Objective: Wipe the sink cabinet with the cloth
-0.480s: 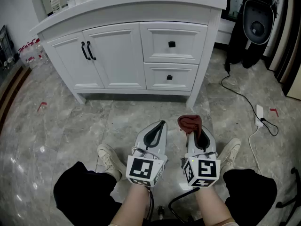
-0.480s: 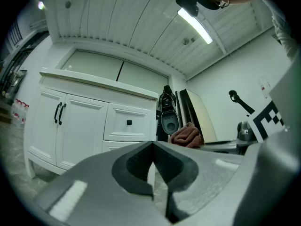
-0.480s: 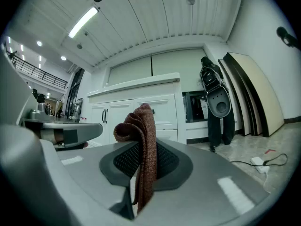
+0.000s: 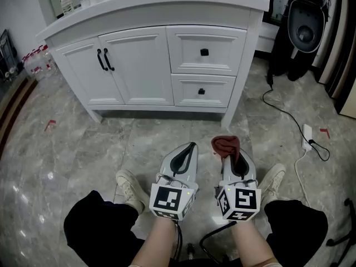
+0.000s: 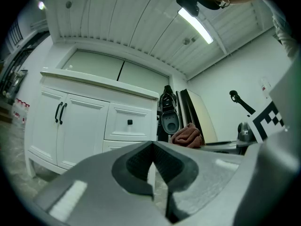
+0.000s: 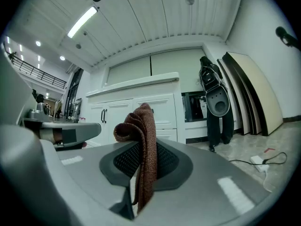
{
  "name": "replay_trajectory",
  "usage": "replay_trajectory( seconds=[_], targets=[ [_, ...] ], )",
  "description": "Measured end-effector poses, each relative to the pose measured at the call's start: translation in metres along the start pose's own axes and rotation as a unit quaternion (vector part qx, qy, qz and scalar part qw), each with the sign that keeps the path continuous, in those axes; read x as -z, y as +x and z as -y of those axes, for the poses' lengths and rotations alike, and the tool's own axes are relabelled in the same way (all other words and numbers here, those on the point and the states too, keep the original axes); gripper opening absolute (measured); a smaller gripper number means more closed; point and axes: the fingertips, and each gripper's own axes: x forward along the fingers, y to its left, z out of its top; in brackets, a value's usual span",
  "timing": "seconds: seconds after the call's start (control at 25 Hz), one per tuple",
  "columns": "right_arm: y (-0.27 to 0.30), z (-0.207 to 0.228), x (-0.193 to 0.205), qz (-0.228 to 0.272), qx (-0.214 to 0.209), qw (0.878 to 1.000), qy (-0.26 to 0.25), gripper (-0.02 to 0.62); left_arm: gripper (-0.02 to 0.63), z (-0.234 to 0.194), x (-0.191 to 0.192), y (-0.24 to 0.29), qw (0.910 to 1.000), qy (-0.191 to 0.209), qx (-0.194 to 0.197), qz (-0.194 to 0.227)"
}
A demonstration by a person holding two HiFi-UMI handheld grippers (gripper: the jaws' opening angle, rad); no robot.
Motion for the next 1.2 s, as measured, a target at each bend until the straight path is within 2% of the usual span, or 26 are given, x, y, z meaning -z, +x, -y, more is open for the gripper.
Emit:
replay_trajectory(
  seconds=[0.32, 0.6, 1.2],
  targets=[
    [0.009, 0.003, 0.004, 0.002, 0.007, 0.999, 0.037, 0.081, 0.0, -0.007, 0.0, 0.006, 0.9999, -0.008, -0.008, 0.0],
    [0.042, 0.0, 0.004, 0.0, 0.005, 0.998, 0.065, 0.081, 0.0, -0.022, -0.003, 0.028, 0.9998, -0.016, -0.014, 0.005],
    [0.141, 0.005, 0.004, -0.007, -0.018, 0.998, 0.054, 0.083, 0.0, -0.104, -0.001, 0.086, 0.9965, -0.041, -0.07, 0.016]
  ],
)
